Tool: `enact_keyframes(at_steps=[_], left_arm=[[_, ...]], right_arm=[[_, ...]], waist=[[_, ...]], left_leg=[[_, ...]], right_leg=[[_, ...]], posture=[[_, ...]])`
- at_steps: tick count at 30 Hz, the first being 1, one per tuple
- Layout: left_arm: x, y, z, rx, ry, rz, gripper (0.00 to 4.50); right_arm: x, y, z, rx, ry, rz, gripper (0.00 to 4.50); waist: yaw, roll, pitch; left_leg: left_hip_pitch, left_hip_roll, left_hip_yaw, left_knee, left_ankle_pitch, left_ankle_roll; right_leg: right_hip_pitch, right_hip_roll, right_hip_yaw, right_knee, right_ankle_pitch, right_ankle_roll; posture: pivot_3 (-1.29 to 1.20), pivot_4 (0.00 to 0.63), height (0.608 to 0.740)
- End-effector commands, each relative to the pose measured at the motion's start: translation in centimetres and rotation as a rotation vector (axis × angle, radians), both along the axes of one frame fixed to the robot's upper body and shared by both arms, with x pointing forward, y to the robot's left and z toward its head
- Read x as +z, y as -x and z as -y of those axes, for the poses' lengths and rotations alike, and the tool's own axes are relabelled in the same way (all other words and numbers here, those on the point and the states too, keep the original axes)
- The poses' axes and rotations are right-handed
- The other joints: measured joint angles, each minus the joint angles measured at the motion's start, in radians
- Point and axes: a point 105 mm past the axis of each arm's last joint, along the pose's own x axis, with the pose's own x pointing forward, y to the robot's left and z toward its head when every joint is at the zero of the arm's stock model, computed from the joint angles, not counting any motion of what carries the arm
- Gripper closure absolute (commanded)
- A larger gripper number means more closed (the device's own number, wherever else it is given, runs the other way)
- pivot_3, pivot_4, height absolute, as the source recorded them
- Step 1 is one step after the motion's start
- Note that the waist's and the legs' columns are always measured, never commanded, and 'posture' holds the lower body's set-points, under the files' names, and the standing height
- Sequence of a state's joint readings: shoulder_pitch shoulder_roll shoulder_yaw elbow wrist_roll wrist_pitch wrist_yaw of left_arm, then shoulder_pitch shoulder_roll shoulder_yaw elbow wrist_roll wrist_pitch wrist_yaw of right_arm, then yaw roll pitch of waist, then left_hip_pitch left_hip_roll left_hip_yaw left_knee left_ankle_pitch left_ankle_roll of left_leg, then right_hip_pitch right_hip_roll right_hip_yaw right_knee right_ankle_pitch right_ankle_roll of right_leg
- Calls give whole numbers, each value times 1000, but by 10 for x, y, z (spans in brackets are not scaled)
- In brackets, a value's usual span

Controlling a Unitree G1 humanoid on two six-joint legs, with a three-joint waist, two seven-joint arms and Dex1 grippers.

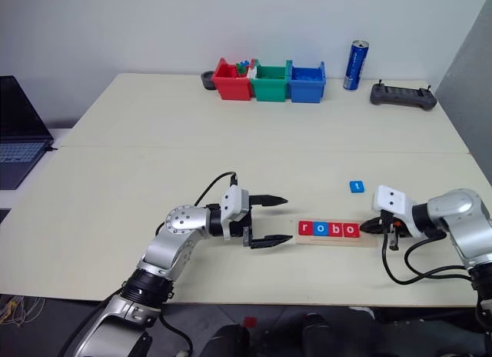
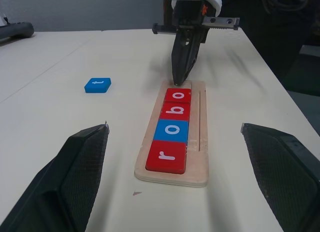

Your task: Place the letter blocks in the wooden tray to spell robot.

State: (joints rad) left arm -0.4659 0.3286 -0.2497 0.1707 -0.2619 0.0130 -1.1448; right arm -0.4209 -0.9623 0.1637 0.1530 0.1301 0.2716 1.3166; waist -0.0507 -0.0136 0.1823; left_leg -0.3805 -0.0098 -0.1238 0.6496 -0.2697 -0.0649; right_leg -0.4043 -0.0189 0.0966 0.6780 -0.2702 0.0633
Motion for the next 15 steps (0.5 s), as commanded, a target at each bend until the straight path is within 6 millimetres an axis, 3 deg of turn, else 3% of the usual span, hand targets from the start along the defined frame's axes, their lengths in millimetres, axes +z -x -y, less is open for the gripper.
enact_keyframes(at_steps=[1, 11, 15], left_arm=[[11, -2, 0, 3, 21, 38, 0], [10, -2, -3, 12, 16, 38, 0], [11, -2, -1, 8, 18, 41, 0]], right_arm=[[10, -5, -5, 25, 4, 41, 4473], [22, -7, -8, 29, -13, 50, 4473], [31, -5, 1, 33, 17, 50, 4473]], waist=[[0, 0, 0], [0, 0, 0], [0, 0, 0]], left_leg=[[0, 0, 0, 0, 0, 0], [0, 0, 0, 0, 0, 0], [0, 0, 0, 0, 0, 0]], right_leg=[[0, 0, 0, 0, 0, 0], [0, 0, 0, 0, 0, 0], [0, 0, 0, 0, 0, 0]], posture=[[0, 150, 740], [0, 150, 740], [0, 150, 740]])
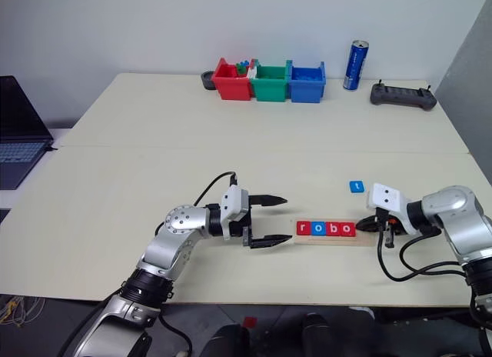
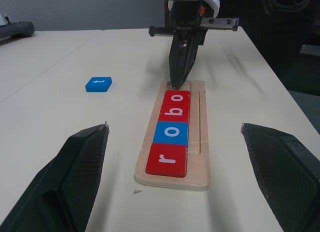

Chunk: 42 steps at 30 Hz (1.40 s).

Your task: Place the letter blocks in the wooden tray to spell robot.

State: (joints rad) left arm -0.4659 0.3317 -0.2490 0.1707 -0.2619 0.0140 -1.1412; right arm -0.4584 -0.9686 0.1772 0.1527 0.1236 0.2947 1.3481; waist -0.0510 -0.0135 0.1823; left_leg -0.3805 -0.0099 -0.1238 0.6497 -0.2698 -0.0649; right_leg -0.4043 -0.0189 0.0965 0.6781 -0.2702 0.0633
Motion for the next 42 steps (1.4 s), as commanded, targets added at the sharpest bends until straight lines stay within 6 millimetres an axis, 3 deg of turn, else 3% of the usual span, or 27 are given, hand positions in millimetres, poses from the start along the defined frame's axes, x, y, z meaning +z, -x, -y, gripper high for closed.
enact_keyframes(at_steps=[1, 7, 10, 18, 21, 27, 34, 42], left_arm=[[11, -2, 0, 1, 20, 42, 0], [11, -2, 1, -9, 19, 46, 0], [11, -3, 3, -14, 20, 49, 0], [10, -1, 0, -16, 16, 54, 0], [10, 0, -2, -10, 13, 55, 0], [9, 1, -4, -1, 11, 57, 0], [10, 1, -3, -5, 13, 57, 0], [11, 2, 2, -14, 21, 59, 0]], right_arm=[[26, -3, 5, 16, 15, 65, 4473], [44, -19, 11, -39, -5, 149, 4473], [55, -40, 10, -126, -56, 244, 3877], [52, -72, 12, -309, -93, 350, 1003], [54, -85, 10, -490, -141, 388, 17], [52, -81, -5, -773, -294, 345, 17], [49, -74, -9, -1048, -387, 292, 17], [30, -75, -14, -1161, -377, 275, 17]], waist=[[0, 0, 0], [-2, 0, 0], [-7, 0, 0], [-4, 0, 0], [-8, 0, 0], [-4, 0, 0], [-3, 1, 0], [-7, 1, 0]], left_leg=[[0, 0, 0, 0, 0, 0], [0, 0, 0, 0, 0, 0], [0, 0, 0, 0, 0, 0], [-1, 0, 0, 0, 0, 0], [0, 0, 0, 0, 0, 0], [-1, 0, -1, 0, 0, 0], [-2, 0, -1, 0, 0, 0], [-1, 0, -1, -1, 0, 0]], right_leg=[[0, 0, 0, 0, 0, 0], [0, 0, 0, 0, 0, 0], [0, 0, 0, 0, 0, 0], [0, 0, 0, 0, 0, 0], [-1, 0, 0, 1, 0, 0], [-1, 0, 0, 1, 0, 0], [-1, 0, 0, 1, 0, 0], [-1, 0, 0, 1, 0, 0]], posture=[[0, 150, 740], [0, 150, 740], [0, 150, 740], [0, 150, 740], [0, 150, 740], [0, 150, 740], [0, 150, 740], [0, 150, 740]])
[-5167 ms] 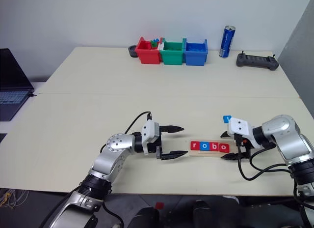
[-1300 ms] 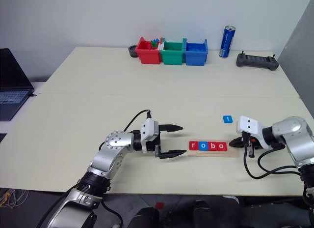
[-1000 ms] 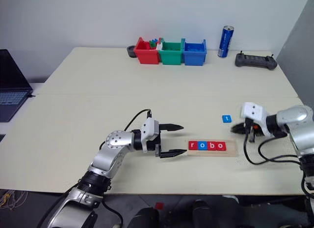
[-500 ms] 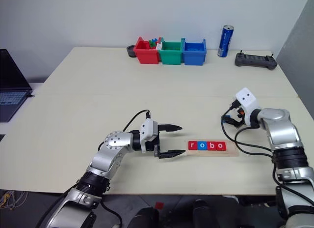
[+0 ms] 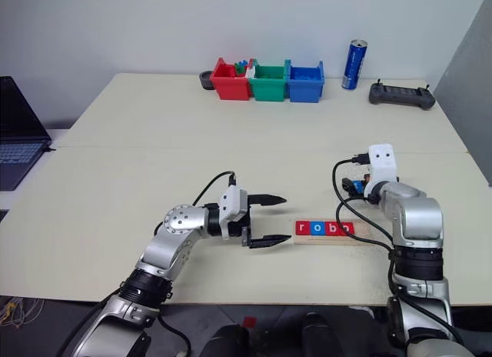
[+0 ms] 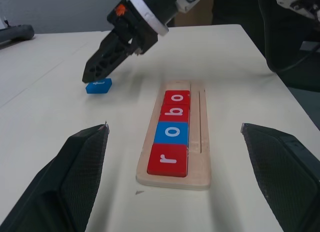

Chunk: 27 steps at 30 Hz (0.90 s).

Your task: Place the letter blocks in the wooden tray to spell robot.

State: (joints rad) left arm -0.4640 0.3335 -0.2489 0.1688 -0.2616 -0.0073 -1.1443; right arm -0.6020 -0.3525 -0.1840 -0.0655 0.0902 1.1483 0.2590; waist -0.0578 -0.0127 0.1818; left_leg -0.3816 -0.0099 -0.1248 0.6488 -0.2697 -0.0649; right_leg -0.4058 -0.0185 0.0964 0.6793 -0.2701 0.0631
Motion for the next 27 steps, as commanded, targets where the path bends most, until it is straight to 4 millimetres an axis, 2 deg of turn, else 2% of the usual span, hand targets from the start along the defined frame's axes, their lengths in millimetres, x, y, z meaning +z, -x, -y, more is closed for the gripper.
enact_keyframes(at_steps=[1, 10, 20, 23, 27], left_arm=[[10, 1, 2, -7, 18, 39, 0], [8, 4, -1, 4, 18, 36, 0], [8, 3, -1, 8, 17, 36, 0], [8, 2, -1, 9, 17, 36, 0], [8, 1, -2, 12, 15, 36, 0]], right_arm=[[9, -2, 3, -33, 15, 51, 17], [-19, 0, 3, -59, -22, -28, 17], [-27, -9, 2, -100, -84, -25, 17], [-28, -9, 2, -121, -102, -32, 640], [-22, -9, -1, -108, -100, -18, 2011]], waist=[[0, 0, 0], [-2, 0, 0], [-7, 0, 0], [-7, 0, 0], [-10, 0, 0]], left_leg=[[0, 0, 0, 0, 0, 0], [0, 0, 0, 0, 0, 0], [1, 0, 0, 0, 0, 0], [1, 0, 0, 0, 0, 0], [1, 1, 0, 0, 0, 0]], right_leg=[[0, 0, 0, 0, 0, 0], [0, 0, 0, 0, 0, 0], [1, 1, 0, 0, 0, 0], [1, 1, 0, 0, 0, 0], [1, 1, 0, 0, 0, 0]], posture=[[0, 150, 740], [0, 150, 740], [0, 150, 740], [0, 150, 740], [0, 150, 740]])
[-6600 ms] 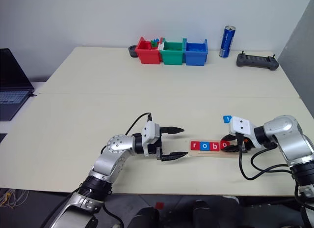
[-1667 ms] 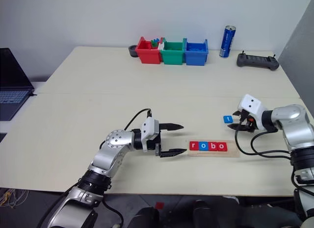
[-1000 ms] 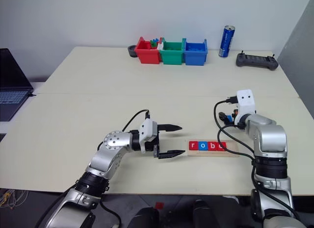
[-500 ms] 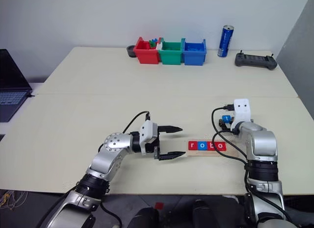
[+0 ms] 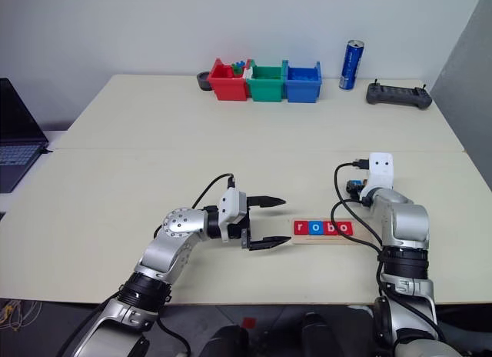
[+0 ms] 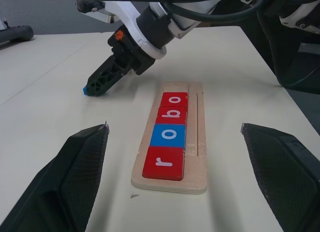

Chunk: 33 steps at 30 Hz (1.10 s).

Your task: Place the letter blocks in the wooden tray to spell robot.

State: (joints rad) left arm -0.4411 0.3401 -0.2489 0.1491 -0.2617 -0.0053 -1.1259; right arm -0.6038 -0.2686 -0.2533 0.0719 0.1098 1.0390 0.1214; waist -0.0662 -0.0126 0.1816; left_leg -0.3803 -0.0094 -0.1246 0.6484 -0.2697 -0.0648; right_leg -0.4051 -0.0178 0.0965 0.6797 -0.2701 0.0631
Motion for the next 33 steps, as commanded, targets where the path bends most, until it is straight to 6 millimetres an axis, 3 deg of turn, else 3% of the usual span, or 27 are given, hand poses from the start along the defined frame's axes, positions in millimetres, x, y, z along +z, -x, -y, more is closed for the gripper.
enact_keyframes(at_steps=[1, 3, 8, 16, 22, 26, 31, 32, 33], left_arm=[[10, -1, 1, -6, 12, 40, 0], [11, -1, 1, -5, 13, 40, 0], [11, -1, 2, -6, 16, 40, 0], [9, 1, 2, -6, 20, 34, 0], [7, 3, 4, -22, 17, 30, 0], [8, 2, 5, -28, 14, 32, 0], [9, 0, 5, -30, 12, 34, 0], [9, 1, 5, -31, 11, 34, 0], [9, 1, 5, -31, 10, 34, 0]], right_arm=[[3, 0, -8, 27, -24, 3, 2333], [7, -1, -9, 37, -6, 18, 3050], [20, 3, 2, 44, 53, 30, 3046], [48, 48, 58, -31, 158, -23, 3046], [22, 86, 59, -93, 110, -141, 3046], [10, 94, 49, -98, 63, -172, 3046], [-1, 101, 56, -134, 69, -202, 3046], [-3, 101, 59, -139, 77, -203, 2321], [-3, 101, 60, -141, 83, -199, 2059]], waist=[[-3, 0, 0], [-7, 0, 0], [-15, 0, 0], [-1, 0, 0], [0, 0, 0], [0, 0, 0], [9, 0, 0], [9, 0, 0], [10, 0, 0]], left_leg=[[0, 0, 0, 0, 0, 0], [0, 0, 0, 0, 0, 0], [0, 0, 0, -1, 0, 0], [-2, -1, -1, -1, 0, 0], [-1, 0, 0, -2, 0, 0], [-1, 0, 0, -1, 0, 0], [-1, 0, 0, -2, 0, 0], [-1, 0, 0, -2, 0, 0], [-1, 0, 0, -2, 0, 0]], right_leg=[[0, 0, 0, 0, 0, 0], [0, 0, 0, 0, 0, 0], [0, 0, 0, 0, 0, 0], [0, -1, 0, -2, 0, 0], [0, 1, 0, -1, 0, 0], [0, 1, 1, -1, 0, 0], [0, 1, 0, -2, 0, 0], [0, 1, 0, -2, 0, 0], [0, 1, 0, -2, 0, 0]], posture=[[0, 150, 740], [0, 150, 740], [0, 150, 740], [0, 150, 740], [0, 150, 740], [0, 150, 740], [0, 150, 740], [0, 150, 740], [0, 150, 740]])
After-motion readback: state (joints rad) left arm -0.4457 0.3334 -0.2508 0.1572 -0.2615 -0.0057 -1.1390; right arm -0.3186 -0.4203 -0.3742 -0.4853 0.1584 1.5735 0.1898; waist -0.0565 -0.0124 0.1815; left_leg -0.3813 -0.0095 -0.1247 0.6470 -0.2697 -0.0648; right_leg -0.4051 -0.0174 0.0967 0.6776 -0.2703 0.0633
